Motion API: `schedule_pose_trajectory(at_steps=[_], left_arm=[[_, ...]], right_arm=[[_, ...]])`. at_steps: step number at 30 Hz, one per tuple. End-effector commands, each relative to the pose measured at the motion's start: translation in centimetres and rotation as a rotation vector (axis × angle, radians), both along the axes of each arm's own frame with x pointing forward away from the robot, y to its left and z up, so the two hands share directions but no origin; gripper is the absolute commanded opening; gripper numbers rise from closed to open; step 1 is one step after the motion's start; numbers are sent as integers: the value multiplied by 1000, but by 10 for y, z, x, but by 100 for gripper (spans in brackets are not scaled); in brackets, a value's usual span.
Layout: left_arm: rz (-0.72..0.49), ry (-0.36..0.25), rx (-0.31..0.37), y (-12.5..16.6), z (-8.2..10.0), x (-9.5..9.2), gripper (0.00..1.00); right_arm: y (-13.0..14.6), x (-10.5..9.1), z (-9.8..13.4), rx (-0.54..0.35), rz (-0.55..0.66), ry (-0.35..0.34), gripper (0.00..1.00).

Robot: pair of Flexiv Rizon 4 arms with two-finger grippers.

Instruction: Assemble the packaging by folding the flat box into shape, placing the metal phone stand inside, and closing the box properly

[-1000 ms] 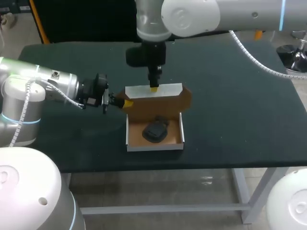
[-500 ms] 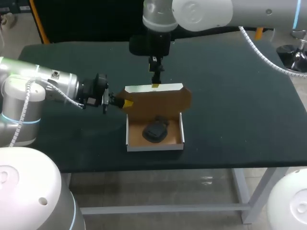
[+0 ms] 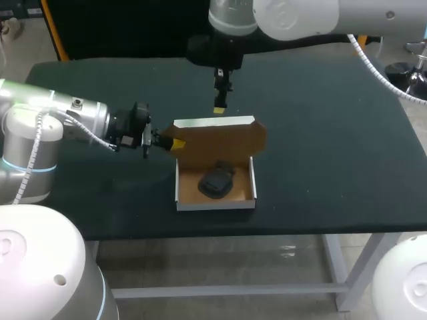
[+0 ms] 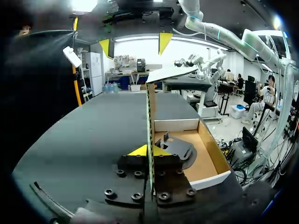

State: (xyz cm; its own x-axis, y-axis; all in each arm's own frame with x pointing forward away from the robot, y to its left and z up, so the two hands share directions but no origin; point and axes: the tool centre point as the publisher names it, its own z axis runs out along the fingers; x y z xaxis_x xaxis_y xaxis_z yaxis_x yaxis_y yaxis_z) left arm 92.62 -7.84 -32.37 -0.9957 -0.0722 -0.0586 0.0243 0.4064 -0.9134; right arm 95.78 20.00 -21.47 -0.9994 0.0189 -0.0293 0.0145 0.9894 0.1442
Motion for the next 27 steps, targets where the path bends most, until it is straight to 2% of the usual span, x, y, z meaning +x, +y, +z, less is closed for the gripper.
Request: schedule_pose_trajectory(at_steps=[1, 5, 8, 10, 15, 21, 25, 27], left_arm=[[-1, -1, -2, 0, -1, 0, 0], [-1, -1, -2, 0, -1, 0, 0], [14, -27, -2, 0, 0, 2, 0], [19, -51, -9, 0, 0, 2, 0], [24, -92, -11, 1, -4, 2, 0], [24, -154, -1, -2, -9, -1, 0], [22, -218, 11, -3, -9, -7, 0], [25, -241, 23, -3, -10, -9, 0]], right_arm=[[-1, -1, 0, 1, -1, -2, 100], [-1, -1, 0, 1, -1, -2, 100], [-4, 4, 1, 4, -39, 19, 100], [-6, 8, -1, -10, -96, 43, 100], [-15, 13, -4, 19, -265, 148, 100], [-20, 10, -8, 11, -383, 190, 100], [-24, 7, -10, -15, -481, 187, 100], [-27, 5, -11, 5, -503, 193, 100]])
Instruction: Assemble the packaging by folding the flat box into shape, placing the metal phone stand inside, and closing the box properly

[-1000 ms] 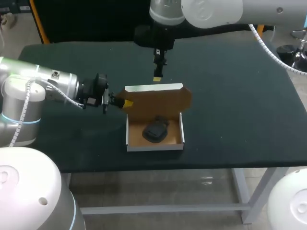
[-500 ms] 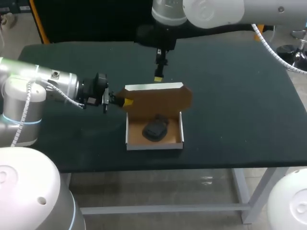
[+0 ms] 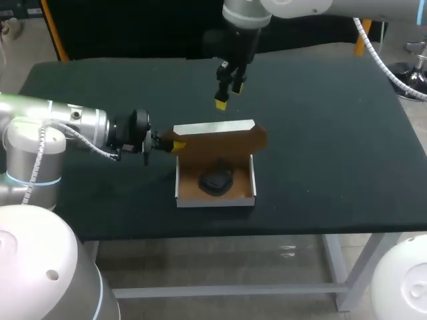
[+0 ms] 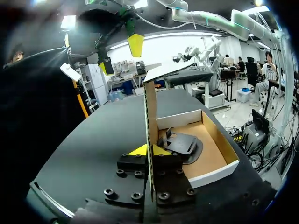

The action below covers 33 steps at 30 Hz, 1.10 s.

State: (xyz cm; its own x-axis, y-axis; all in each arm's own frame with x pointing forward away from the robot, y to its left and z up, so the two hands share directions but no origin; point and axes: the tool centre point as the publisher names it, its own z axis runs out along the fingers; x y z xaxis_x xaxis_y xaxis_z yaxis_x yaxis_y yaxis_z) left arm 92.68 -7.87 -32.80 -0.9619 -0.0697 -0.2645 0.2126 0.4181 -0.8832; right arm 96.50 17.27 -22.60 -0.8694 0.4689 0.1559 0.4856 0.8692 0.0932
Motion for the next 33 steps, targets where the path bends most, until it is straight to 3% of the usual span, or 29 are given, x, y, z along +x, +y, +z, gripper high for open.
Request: schedule_pose_trajectory(at_steps=[1, 13, 16, 33], left_arm=[[24, -46, 10, -4, -6, -11, 0], [52, -195, 46, -4, -13, -20, 0], [49, -238, 89, -4, -15, -21, 0], [49, -238, 89, -4, -15, -21, 0]], right_arm=[[0, -4, 1, -12, -56, -13, 100], [-9, -15, -8, 26, -106, 0, 100], [-10, -17, -10, 21, -119, -5, 100], [-10, -17, -10, 21, -119, -5, 100]])
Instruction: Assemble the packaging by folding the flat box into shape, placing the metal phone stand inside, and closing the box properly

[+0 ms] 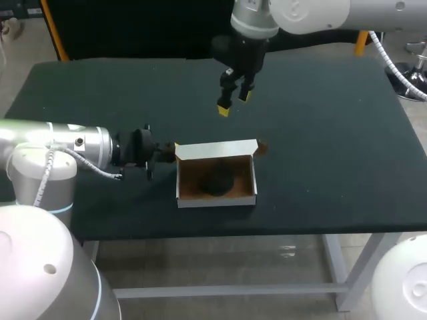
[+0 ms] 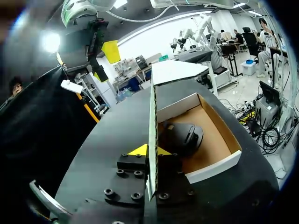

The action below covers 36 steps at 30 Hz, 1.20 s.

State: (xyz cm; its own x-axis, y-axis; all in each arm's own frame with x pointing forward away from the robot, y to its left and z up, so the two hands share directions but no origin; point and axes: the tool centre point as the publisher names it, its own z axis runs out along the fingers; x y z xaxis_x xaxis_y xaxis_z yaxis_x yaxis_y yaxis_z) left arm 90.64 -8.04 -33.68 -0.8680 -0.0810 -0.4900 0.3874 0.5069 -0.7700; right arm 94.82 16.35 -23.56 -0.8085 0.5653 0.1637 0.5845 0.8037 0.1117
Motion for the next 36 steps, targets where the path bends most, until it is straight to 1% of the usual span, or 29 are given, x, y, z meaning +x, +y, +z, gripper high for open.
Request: schedule_pose_trajectory(at_steps=[1, 11, 13, 14, 16, 17, 19, 28, 32, 36], left_arm=[[0, 0, 0, -2, -6, 0, 0], [0, 0, 0, -2, -6, 0, 0], [3, -11, 6, -2, -6, -1, 0], [1, -31, 8, -2, -6, -2, 0], [0, -44, 14, -2, -6, -3, 0], [-4, -56, 15, -3, -6, -5, 0], [-3, -68, 21, -3, -7, -6, 0], [-4, -116, 38, -6, -11, -11, 0], [0, -134, 46, -6, -11, -13, 0], [1, -151, 53, -4, -10, -16, 0]], right_arm=[[-1, -1, 0, 0, 0, -2, 100], [-1, -1, 0, 0, 0, -2, 100], [-1, -1, 0, 0, 0, -2, 100], [-1, -1, 0, 0, 0, -2, 100], [-3, 1, 0, 8, -42, 19, 100], [-4, 1, 0, 3, -43, 21, 100], [-6, 2, -1, -5, -101, 35, 100], [-13, 4, -6, -58, -280, 148, 100], [-16, 1, -8, -61, -341, 197, 100], [-17, -5, -11, -94, -438, 282, 100]])
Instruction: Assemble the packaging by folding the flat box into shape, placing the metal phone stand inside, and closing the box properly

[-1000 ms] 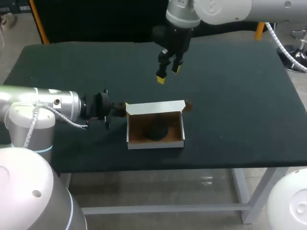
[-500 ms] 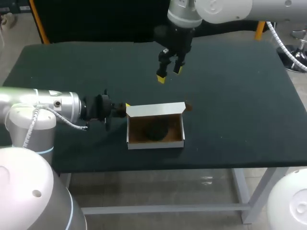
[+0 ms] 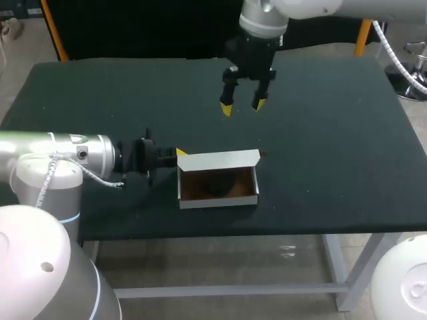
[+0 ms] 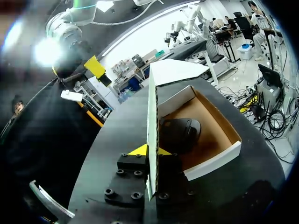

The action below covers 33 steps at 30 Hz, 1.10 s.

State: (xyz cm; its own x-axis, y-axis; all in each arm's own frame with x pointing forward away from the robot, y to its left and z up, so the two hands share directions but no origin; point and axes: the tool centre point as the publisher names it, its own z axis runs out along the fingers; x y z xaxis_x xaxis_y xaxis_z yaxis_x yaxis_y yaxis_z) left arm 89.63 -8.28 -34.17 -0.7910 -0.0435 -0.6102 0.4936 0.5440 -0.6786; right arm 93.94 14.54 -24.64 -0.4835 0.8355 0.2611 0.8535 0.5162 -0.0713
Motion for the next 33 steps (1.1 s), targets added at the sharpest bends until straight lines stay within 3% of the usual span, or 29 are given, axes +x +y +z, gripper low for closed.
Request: schedule_pose_trajectory(at_steps=[1, 11, 25, 33], left_arm=[[9, -15, -2, -2, -6, -6, 0], [-1, -52, 4, -1, -11, -8, 0], [-13, -146, 5, 0, -15, -7, 0], [-19, -211, 2, 2, -17, -9, 0]], right_arm=[[1, 3, -2, -50, -71, 102, 100], [-5, -14, -4, -89, -222, 157, 100], [-5, -14, -4, -89, -222, 157, 100], [-6, -26, -11, -147, -396, 271, 100]])
